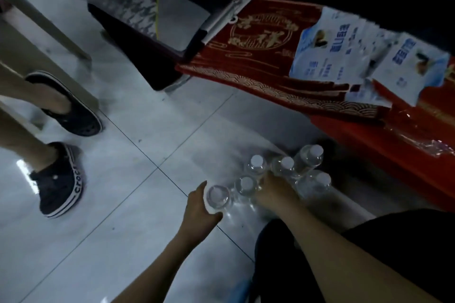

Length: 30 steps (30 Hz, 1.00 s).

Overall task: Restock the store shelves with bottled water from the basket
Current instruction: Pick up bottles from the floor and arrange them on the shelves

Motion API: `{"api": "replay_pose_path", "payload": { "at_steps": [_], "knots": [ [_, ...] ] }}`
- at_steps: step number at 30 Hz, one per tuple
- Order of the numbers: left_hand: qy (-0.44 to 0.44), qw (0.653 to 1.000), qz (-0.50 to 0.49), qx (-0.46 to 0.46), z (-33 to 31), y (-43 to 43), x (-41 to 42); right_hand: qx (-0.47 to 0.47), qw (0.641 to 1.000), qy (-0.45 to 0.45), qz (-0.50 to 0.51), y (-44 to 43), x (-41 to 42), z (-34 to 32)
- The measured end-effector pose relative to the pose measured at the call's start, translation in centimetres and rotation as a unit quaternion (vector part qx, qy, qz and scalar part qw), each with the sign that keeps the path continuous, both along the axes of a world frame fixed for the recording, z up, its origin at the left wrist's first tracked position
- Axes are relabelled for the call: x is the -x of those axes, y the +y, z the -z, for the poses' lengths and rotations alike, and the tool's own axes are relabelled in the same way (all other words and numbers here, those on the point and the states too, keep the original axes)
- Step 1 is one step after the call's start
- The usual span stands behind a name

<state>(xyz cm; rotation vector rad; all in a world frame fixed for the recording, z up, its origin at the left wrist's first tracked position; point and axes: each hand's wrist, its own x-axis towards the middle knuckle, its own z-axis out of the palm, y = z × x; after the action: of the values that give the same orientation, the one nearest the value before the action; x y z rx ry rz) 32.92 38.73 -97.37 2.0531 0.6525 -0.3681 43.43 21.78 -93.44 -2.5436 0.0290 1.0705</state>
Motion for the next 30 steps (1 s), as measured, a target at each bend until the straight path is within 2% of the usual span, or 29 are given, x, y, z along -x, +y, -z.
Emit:
{"api": "replay_pose_path", "payload": {
  "at_steps": [4, 9, 12, 17, 20, 24, 30],
  "knots": [
    [0.010, 0.993, -0.082, 0.082, 4.1, -0.5, 1.2, -0.037, 0.998, 0.049, 0.011, -0.5, 0.0, 2.6],
    [0.000, 0.984, -0.135, 0.114, 6.9, -1.0, 0.6, -0.038, 0.999, 0.012, 0.033, 1.2, -0.7, 5.4],
    [0.014, 0.986, -0.130, 0.104, 7.8, -0.7, -0.1, -0.041, 0.998, -0.030, 0.022, 1.6, -0.7, 6.4],
    [0.022, 0.994, -0.090, 0.061, 8.2, -0.1, -1.3, -0.028, 0.995, -0.047, -0.087, 1.2, 1.0, 7.0],
    [0.014, 0.995, -0.082, 0.056, 8.4, -0.2, -1.7, -0.019, 0.994, -0.063, -0.086, 1.5, 1.0, 7.1],
    [0.001, 0.992, -0.099, 0.080, 8.6, -0.2, -1.5, -0.009, 0.992, -0.092, -0.081, 1.8, 0.9, 6.9],
    [-0.009, 0.980, -0.134, 0.149, 7.4, 0.6, 0.3, 0.003, 0.981, -0.119, -0.155, 1.9, 1.5, 5.2]
  ]
}}
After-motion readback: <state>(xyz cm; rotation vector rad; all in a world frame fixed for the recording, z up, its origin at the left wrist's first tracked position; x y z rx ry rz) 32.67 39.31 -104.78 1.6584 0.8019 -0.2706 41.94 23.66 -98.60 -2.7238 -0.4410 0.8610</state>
